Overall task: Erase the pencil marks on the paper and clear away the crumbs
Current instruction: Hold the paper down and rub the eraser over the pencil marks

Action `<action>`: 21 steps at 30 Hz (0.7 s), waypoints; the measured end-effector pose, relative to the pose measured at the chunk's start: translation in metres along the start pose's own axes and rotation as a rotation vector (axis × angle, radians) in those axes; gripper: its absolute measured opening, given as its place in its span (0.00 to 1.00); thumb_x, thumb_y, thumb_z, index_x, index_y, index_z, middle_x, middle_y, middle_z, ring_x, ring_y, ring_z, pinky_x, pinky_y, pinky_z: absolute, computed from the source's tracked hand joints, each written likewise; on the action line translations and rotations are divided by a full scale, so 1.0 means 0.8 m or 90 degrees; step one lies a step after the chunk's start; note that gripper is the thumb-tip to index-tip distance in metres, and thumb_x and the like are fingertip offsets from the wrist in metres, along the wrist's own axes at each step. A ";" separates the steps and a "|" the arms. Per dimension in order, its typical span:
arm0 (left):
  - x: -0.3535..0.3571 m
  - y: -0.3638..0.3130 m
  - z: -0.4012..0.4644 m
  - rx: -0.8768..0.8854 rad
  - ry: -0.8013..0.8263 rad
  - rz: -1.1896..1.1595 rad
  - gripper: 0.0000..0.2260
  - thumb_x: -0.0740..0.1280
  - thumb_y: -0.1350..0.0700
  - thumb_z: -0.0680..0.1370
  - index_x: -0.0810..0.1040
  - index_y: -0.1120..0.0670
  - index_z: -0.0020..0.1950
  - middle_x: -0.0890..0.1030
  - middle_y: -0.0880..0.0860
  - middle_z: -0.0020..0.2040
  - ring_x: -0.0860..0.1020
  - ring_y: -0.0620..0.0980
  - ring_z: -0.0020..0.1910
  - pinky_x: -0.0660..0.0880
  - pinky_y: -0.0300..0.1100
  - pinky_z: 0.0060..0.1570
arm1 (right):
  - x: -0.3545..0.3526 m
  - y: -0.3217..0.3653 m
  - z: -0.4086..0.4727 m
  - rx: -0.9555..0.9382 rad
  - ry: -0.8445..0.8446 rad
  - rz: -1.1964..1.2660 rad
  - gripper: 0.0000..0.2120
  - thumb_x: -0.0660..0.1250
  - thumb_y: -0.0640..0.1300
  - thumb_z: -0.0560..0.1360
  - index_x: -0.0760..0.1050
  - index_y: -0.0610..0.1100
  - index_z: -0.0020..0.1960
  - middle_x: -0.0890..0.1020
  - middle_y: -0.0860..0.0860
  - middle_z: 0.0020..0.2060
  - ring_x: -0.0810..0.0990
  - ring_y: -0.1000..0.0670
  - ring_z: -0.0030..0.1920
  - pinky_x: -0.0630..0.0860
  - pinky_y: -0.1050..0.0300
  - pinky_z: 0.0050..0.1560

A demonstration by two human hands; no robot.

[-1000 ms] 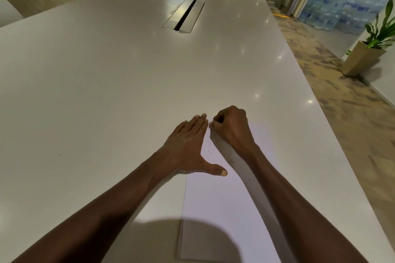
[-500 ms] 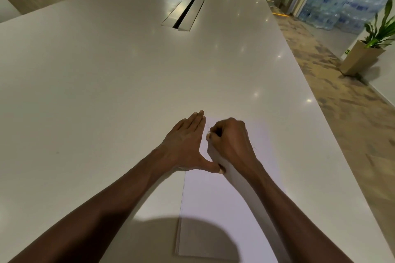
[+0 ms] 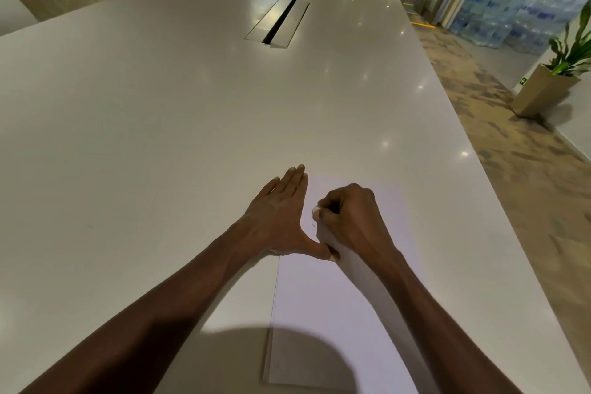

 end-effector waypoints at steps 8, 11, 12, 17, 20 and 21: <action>-0.001 -0.001 0.000 0.001 0.011 -0.009 0.68 0.57 0.16 0.55 0.36 0.57 0.79 0.34 0.51 0.79 0.35 0.46 0.77 0.41 0.48 0.77 | 0.001 0.012 0.050 -0.064 -0.029 0.012 0.05 0.73 0.38 0.73 0.86 0.37 0.42 0.87 0.44 0.38 0.85 0.48 0.41 0.81 0.54 0.47; -0.002 -0.001 0.000 -0.006 0.013 -0.020 0.67 0.58 0.16 0.56 0.35 0.56 0.79 0.34 0.50 0.79 0.35 0.46 0.77 0.41 0.49 0.77 | 0.002 0.013 0.074 -0.071 -0.035 -0.004 0.05 0.73 0.38 0.73 0.87 0.36 0.44 0.88 0.43 0.42 0.85 0.47 0.43 0.78 0.57 0.46; -0.003 -0.001 0.000 -0.007 0.014 -0.018 0.67 0.58 0.16 0.56 0.35 0.56 0.79 0.34 0.50 0.79 0.35 0.46 0.78 0.42 0.50 0.77 | 0.003 0.012 0.077 -0.067 -0.031 -0.009 0.05 0.73 0.38 0.73 0.87 0.37 0.44 0.88 0.43 0.42 0.84 0.48 0.41 0.76 0.60 0.44; 0.000 -0.001 -0.001 -0.009 0.029 -0.015 0.68 0.57 0.16 0.55 0.35 0.56 0.79 0.33 0.50 0.79 0.34 0.46 0.77 0.41 0.50 0.77 | -0.002 0.002 0.048 -0.052 0.015 -0.009 0.05 0.75 0.39 0.73 0.87 0.37 0.43 0.88 0.45 0.41 0.81 0.53 0.37 0.71 0.68 0.36; 0.000 -0.002 0.000 -0.001 0.019 -0.003 0.68 0.57 0.16 0.55 0.36 0.58 0.79 0.33 0.51 0.79 0.34 0.46 0.77 0.40 0.48 0.77 | 0.001 0.000 0.015 -0.046 0.039 -0.009 0.05 0.73 0.38 0.74 0.86 0.38 0.42 0.88 0.47 0.40 0.83 0.53 0.38 0.77 0.62 0.42; 0.000 -0.002 0.000 0.001 0.017 -0.001 0.68 0.57 0.16 0.55 0.36 0.58 0.79 0.33 0.51 0.79 0.35 0.46 0.77 0.40 0.48 0.77 | 0.001 -0.001 0.011 -0.046 0.032 -0.006 0.06 0.72 0.38 0.74 0.86 0.38 0.41 0.88 0.47 0.39 0.84 0.52 0.38 0.78 0.61 0.43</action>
Point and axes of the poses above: each hand's wrist, its own z-axis towards the middle knuckle, its own x-axis out of the palm, y = z × x, the point moved 8 cm from there along z, towards the middle knuckle
